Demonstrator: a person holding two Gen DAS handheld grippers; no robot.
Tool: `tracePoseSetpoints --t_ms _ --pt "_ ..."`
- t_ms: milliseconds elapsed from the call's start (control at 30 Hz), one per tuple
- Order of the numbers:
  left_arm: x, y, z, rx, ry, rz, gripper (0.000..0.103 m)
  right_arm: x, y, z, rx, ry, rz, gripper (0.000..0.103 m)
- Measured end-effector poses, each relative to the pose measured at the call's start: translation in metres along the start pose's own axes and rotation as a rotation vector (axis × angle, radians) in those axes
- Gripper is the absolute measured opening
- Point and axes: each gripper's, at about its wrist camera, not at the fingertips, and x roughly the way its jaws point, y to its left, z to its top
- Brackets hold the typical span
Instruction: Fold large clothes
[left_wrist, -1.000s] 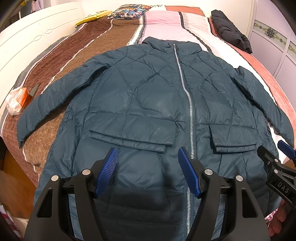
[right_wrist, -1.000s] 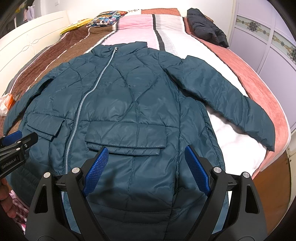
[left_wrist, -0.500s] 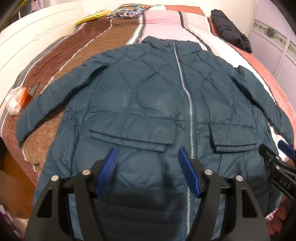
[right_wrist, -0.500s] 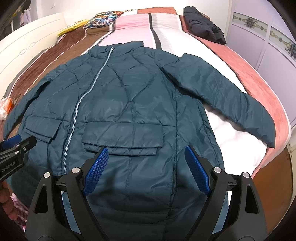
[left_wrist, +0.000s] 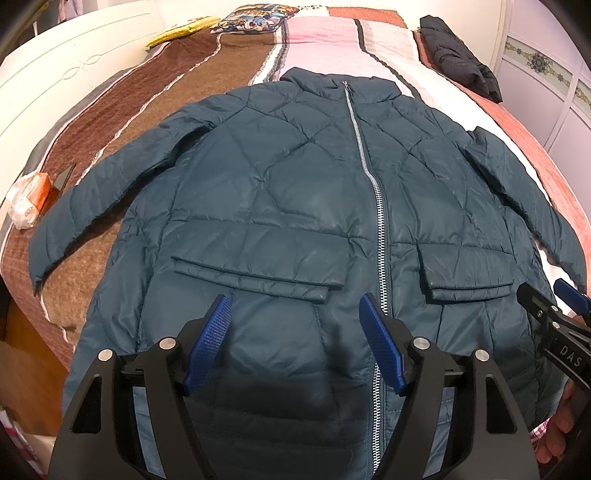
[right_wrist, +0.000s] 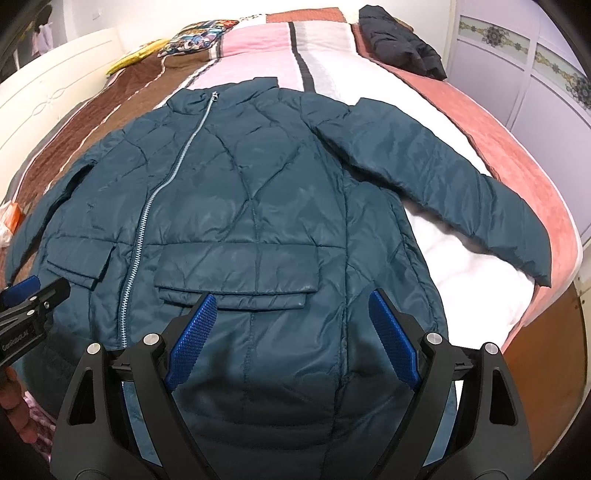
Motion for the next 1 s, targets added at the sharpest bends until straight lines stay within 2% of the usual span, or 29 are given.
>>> tracePoseSetpoints --t_ms 200,333,600,700,833,900,1000 --pt "0.002 0.0 0.003 0.004 -0.001 -0.011 0.072 0.002 -0.013 0.004 0.045 0.003 -0.004 0.084" --pt "0.005 0.003 0.008 0.001 0.005 -0.025 0.072 0.002 -0.037 0.012 0.114 -0.001 0.012 0.084" --pt "0.012 0.006 0.02 0.026 0.009 -0.03 0.072 -0.006 -0.124 0.032 0.323 -0.06 -0.02 0.082" --pt "0.014 0.009 0.026 0.023 0.003 -0.03 0.072 -0.008 -0.173 0.034 0.472 -0.066 -0.019 0.081" --pt "0.016 0.013 0.031 0.006 -0.002 -0.04 0.072 -0.003 -0.225 0.028 0.663 -0.039 0.01 0.075" --pt "0.019 0.013 0.033 0.007 0.001 -0.041 0.072 0.001 -0.243 0.024 0.73 -0.022 0.037 0.063" --pt "0.022 0.013 0.033 0.014 0.008 -0.042 0.072 0.011 -0.265 0.017 0.853 0.005 0.106 0.057"
